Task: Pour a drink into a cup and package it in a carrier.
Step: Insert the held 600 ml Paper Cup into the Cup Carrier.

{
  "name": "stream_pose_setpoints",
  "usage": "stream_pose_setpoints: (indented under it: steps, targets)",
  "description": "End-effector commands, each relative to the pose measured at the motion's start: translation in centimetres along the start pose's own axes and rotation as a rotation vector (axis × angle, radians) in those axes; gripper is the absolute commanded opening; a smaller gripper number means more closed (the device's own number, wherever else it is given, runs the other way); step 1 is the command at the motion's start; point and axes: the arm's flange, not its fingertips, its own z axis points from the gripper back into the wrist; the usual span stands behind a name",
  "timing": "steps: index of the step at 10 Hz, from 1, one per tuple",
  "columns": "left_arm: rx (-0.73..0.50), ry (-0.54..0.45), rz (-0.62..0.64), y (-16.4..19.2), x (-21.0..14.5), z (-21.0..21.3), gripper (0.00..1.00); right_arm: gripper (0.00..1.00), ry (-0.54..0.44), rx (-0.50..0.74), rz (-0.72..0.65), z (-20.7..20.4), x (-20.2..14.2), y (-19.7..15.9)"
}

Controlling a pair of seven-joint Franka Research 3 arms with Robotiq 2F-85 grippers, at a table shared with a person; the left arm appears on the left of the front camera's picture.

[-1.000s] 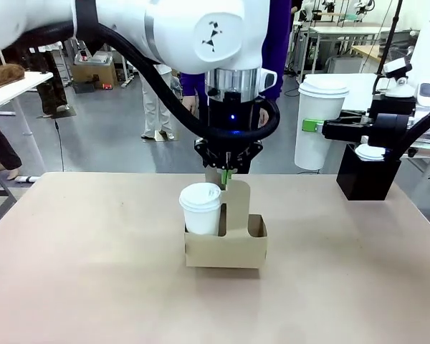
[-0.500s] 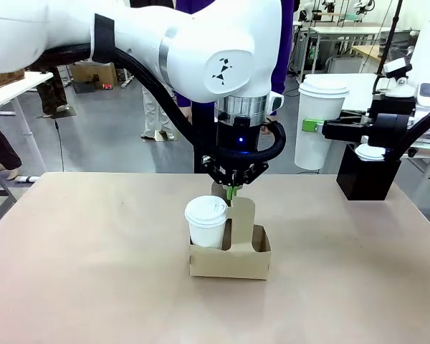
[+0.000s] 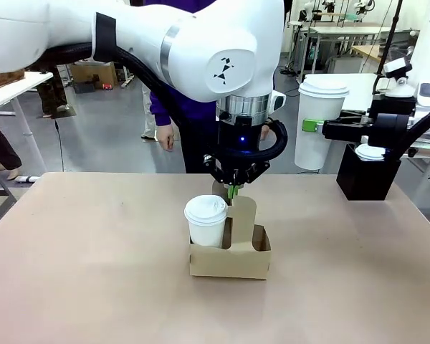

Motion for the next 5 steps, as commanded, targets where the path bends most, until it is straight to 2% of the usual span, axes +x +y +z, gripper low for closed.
stream_pose_setpoints:
  steps: [1,2,4,5]
  targets:
    - [0.0,0.0,0.0,0.0,0.0,0.0,0.24,0.84,-0.011,0.006,-0.001,0.1,0.3,0.2]
    - [-0.006,-0.006,-0.064,1.2,-0.2,0.4,0.6,0.84,-0.011,0.006,-0.001,0.1,0.3,0.2]
    - [-0.062,0.017,-0.122,2.7,-0.6,2.2,1.0,0.84,0.0,0.0,0.0,0.0,0.0,0.0]
    - [-0.091,0.022,-0.157,3.5,-0.8,3.5,1.0,0.84,0.027,0.037,-0.043,-0.2,-0.3,-1.9]
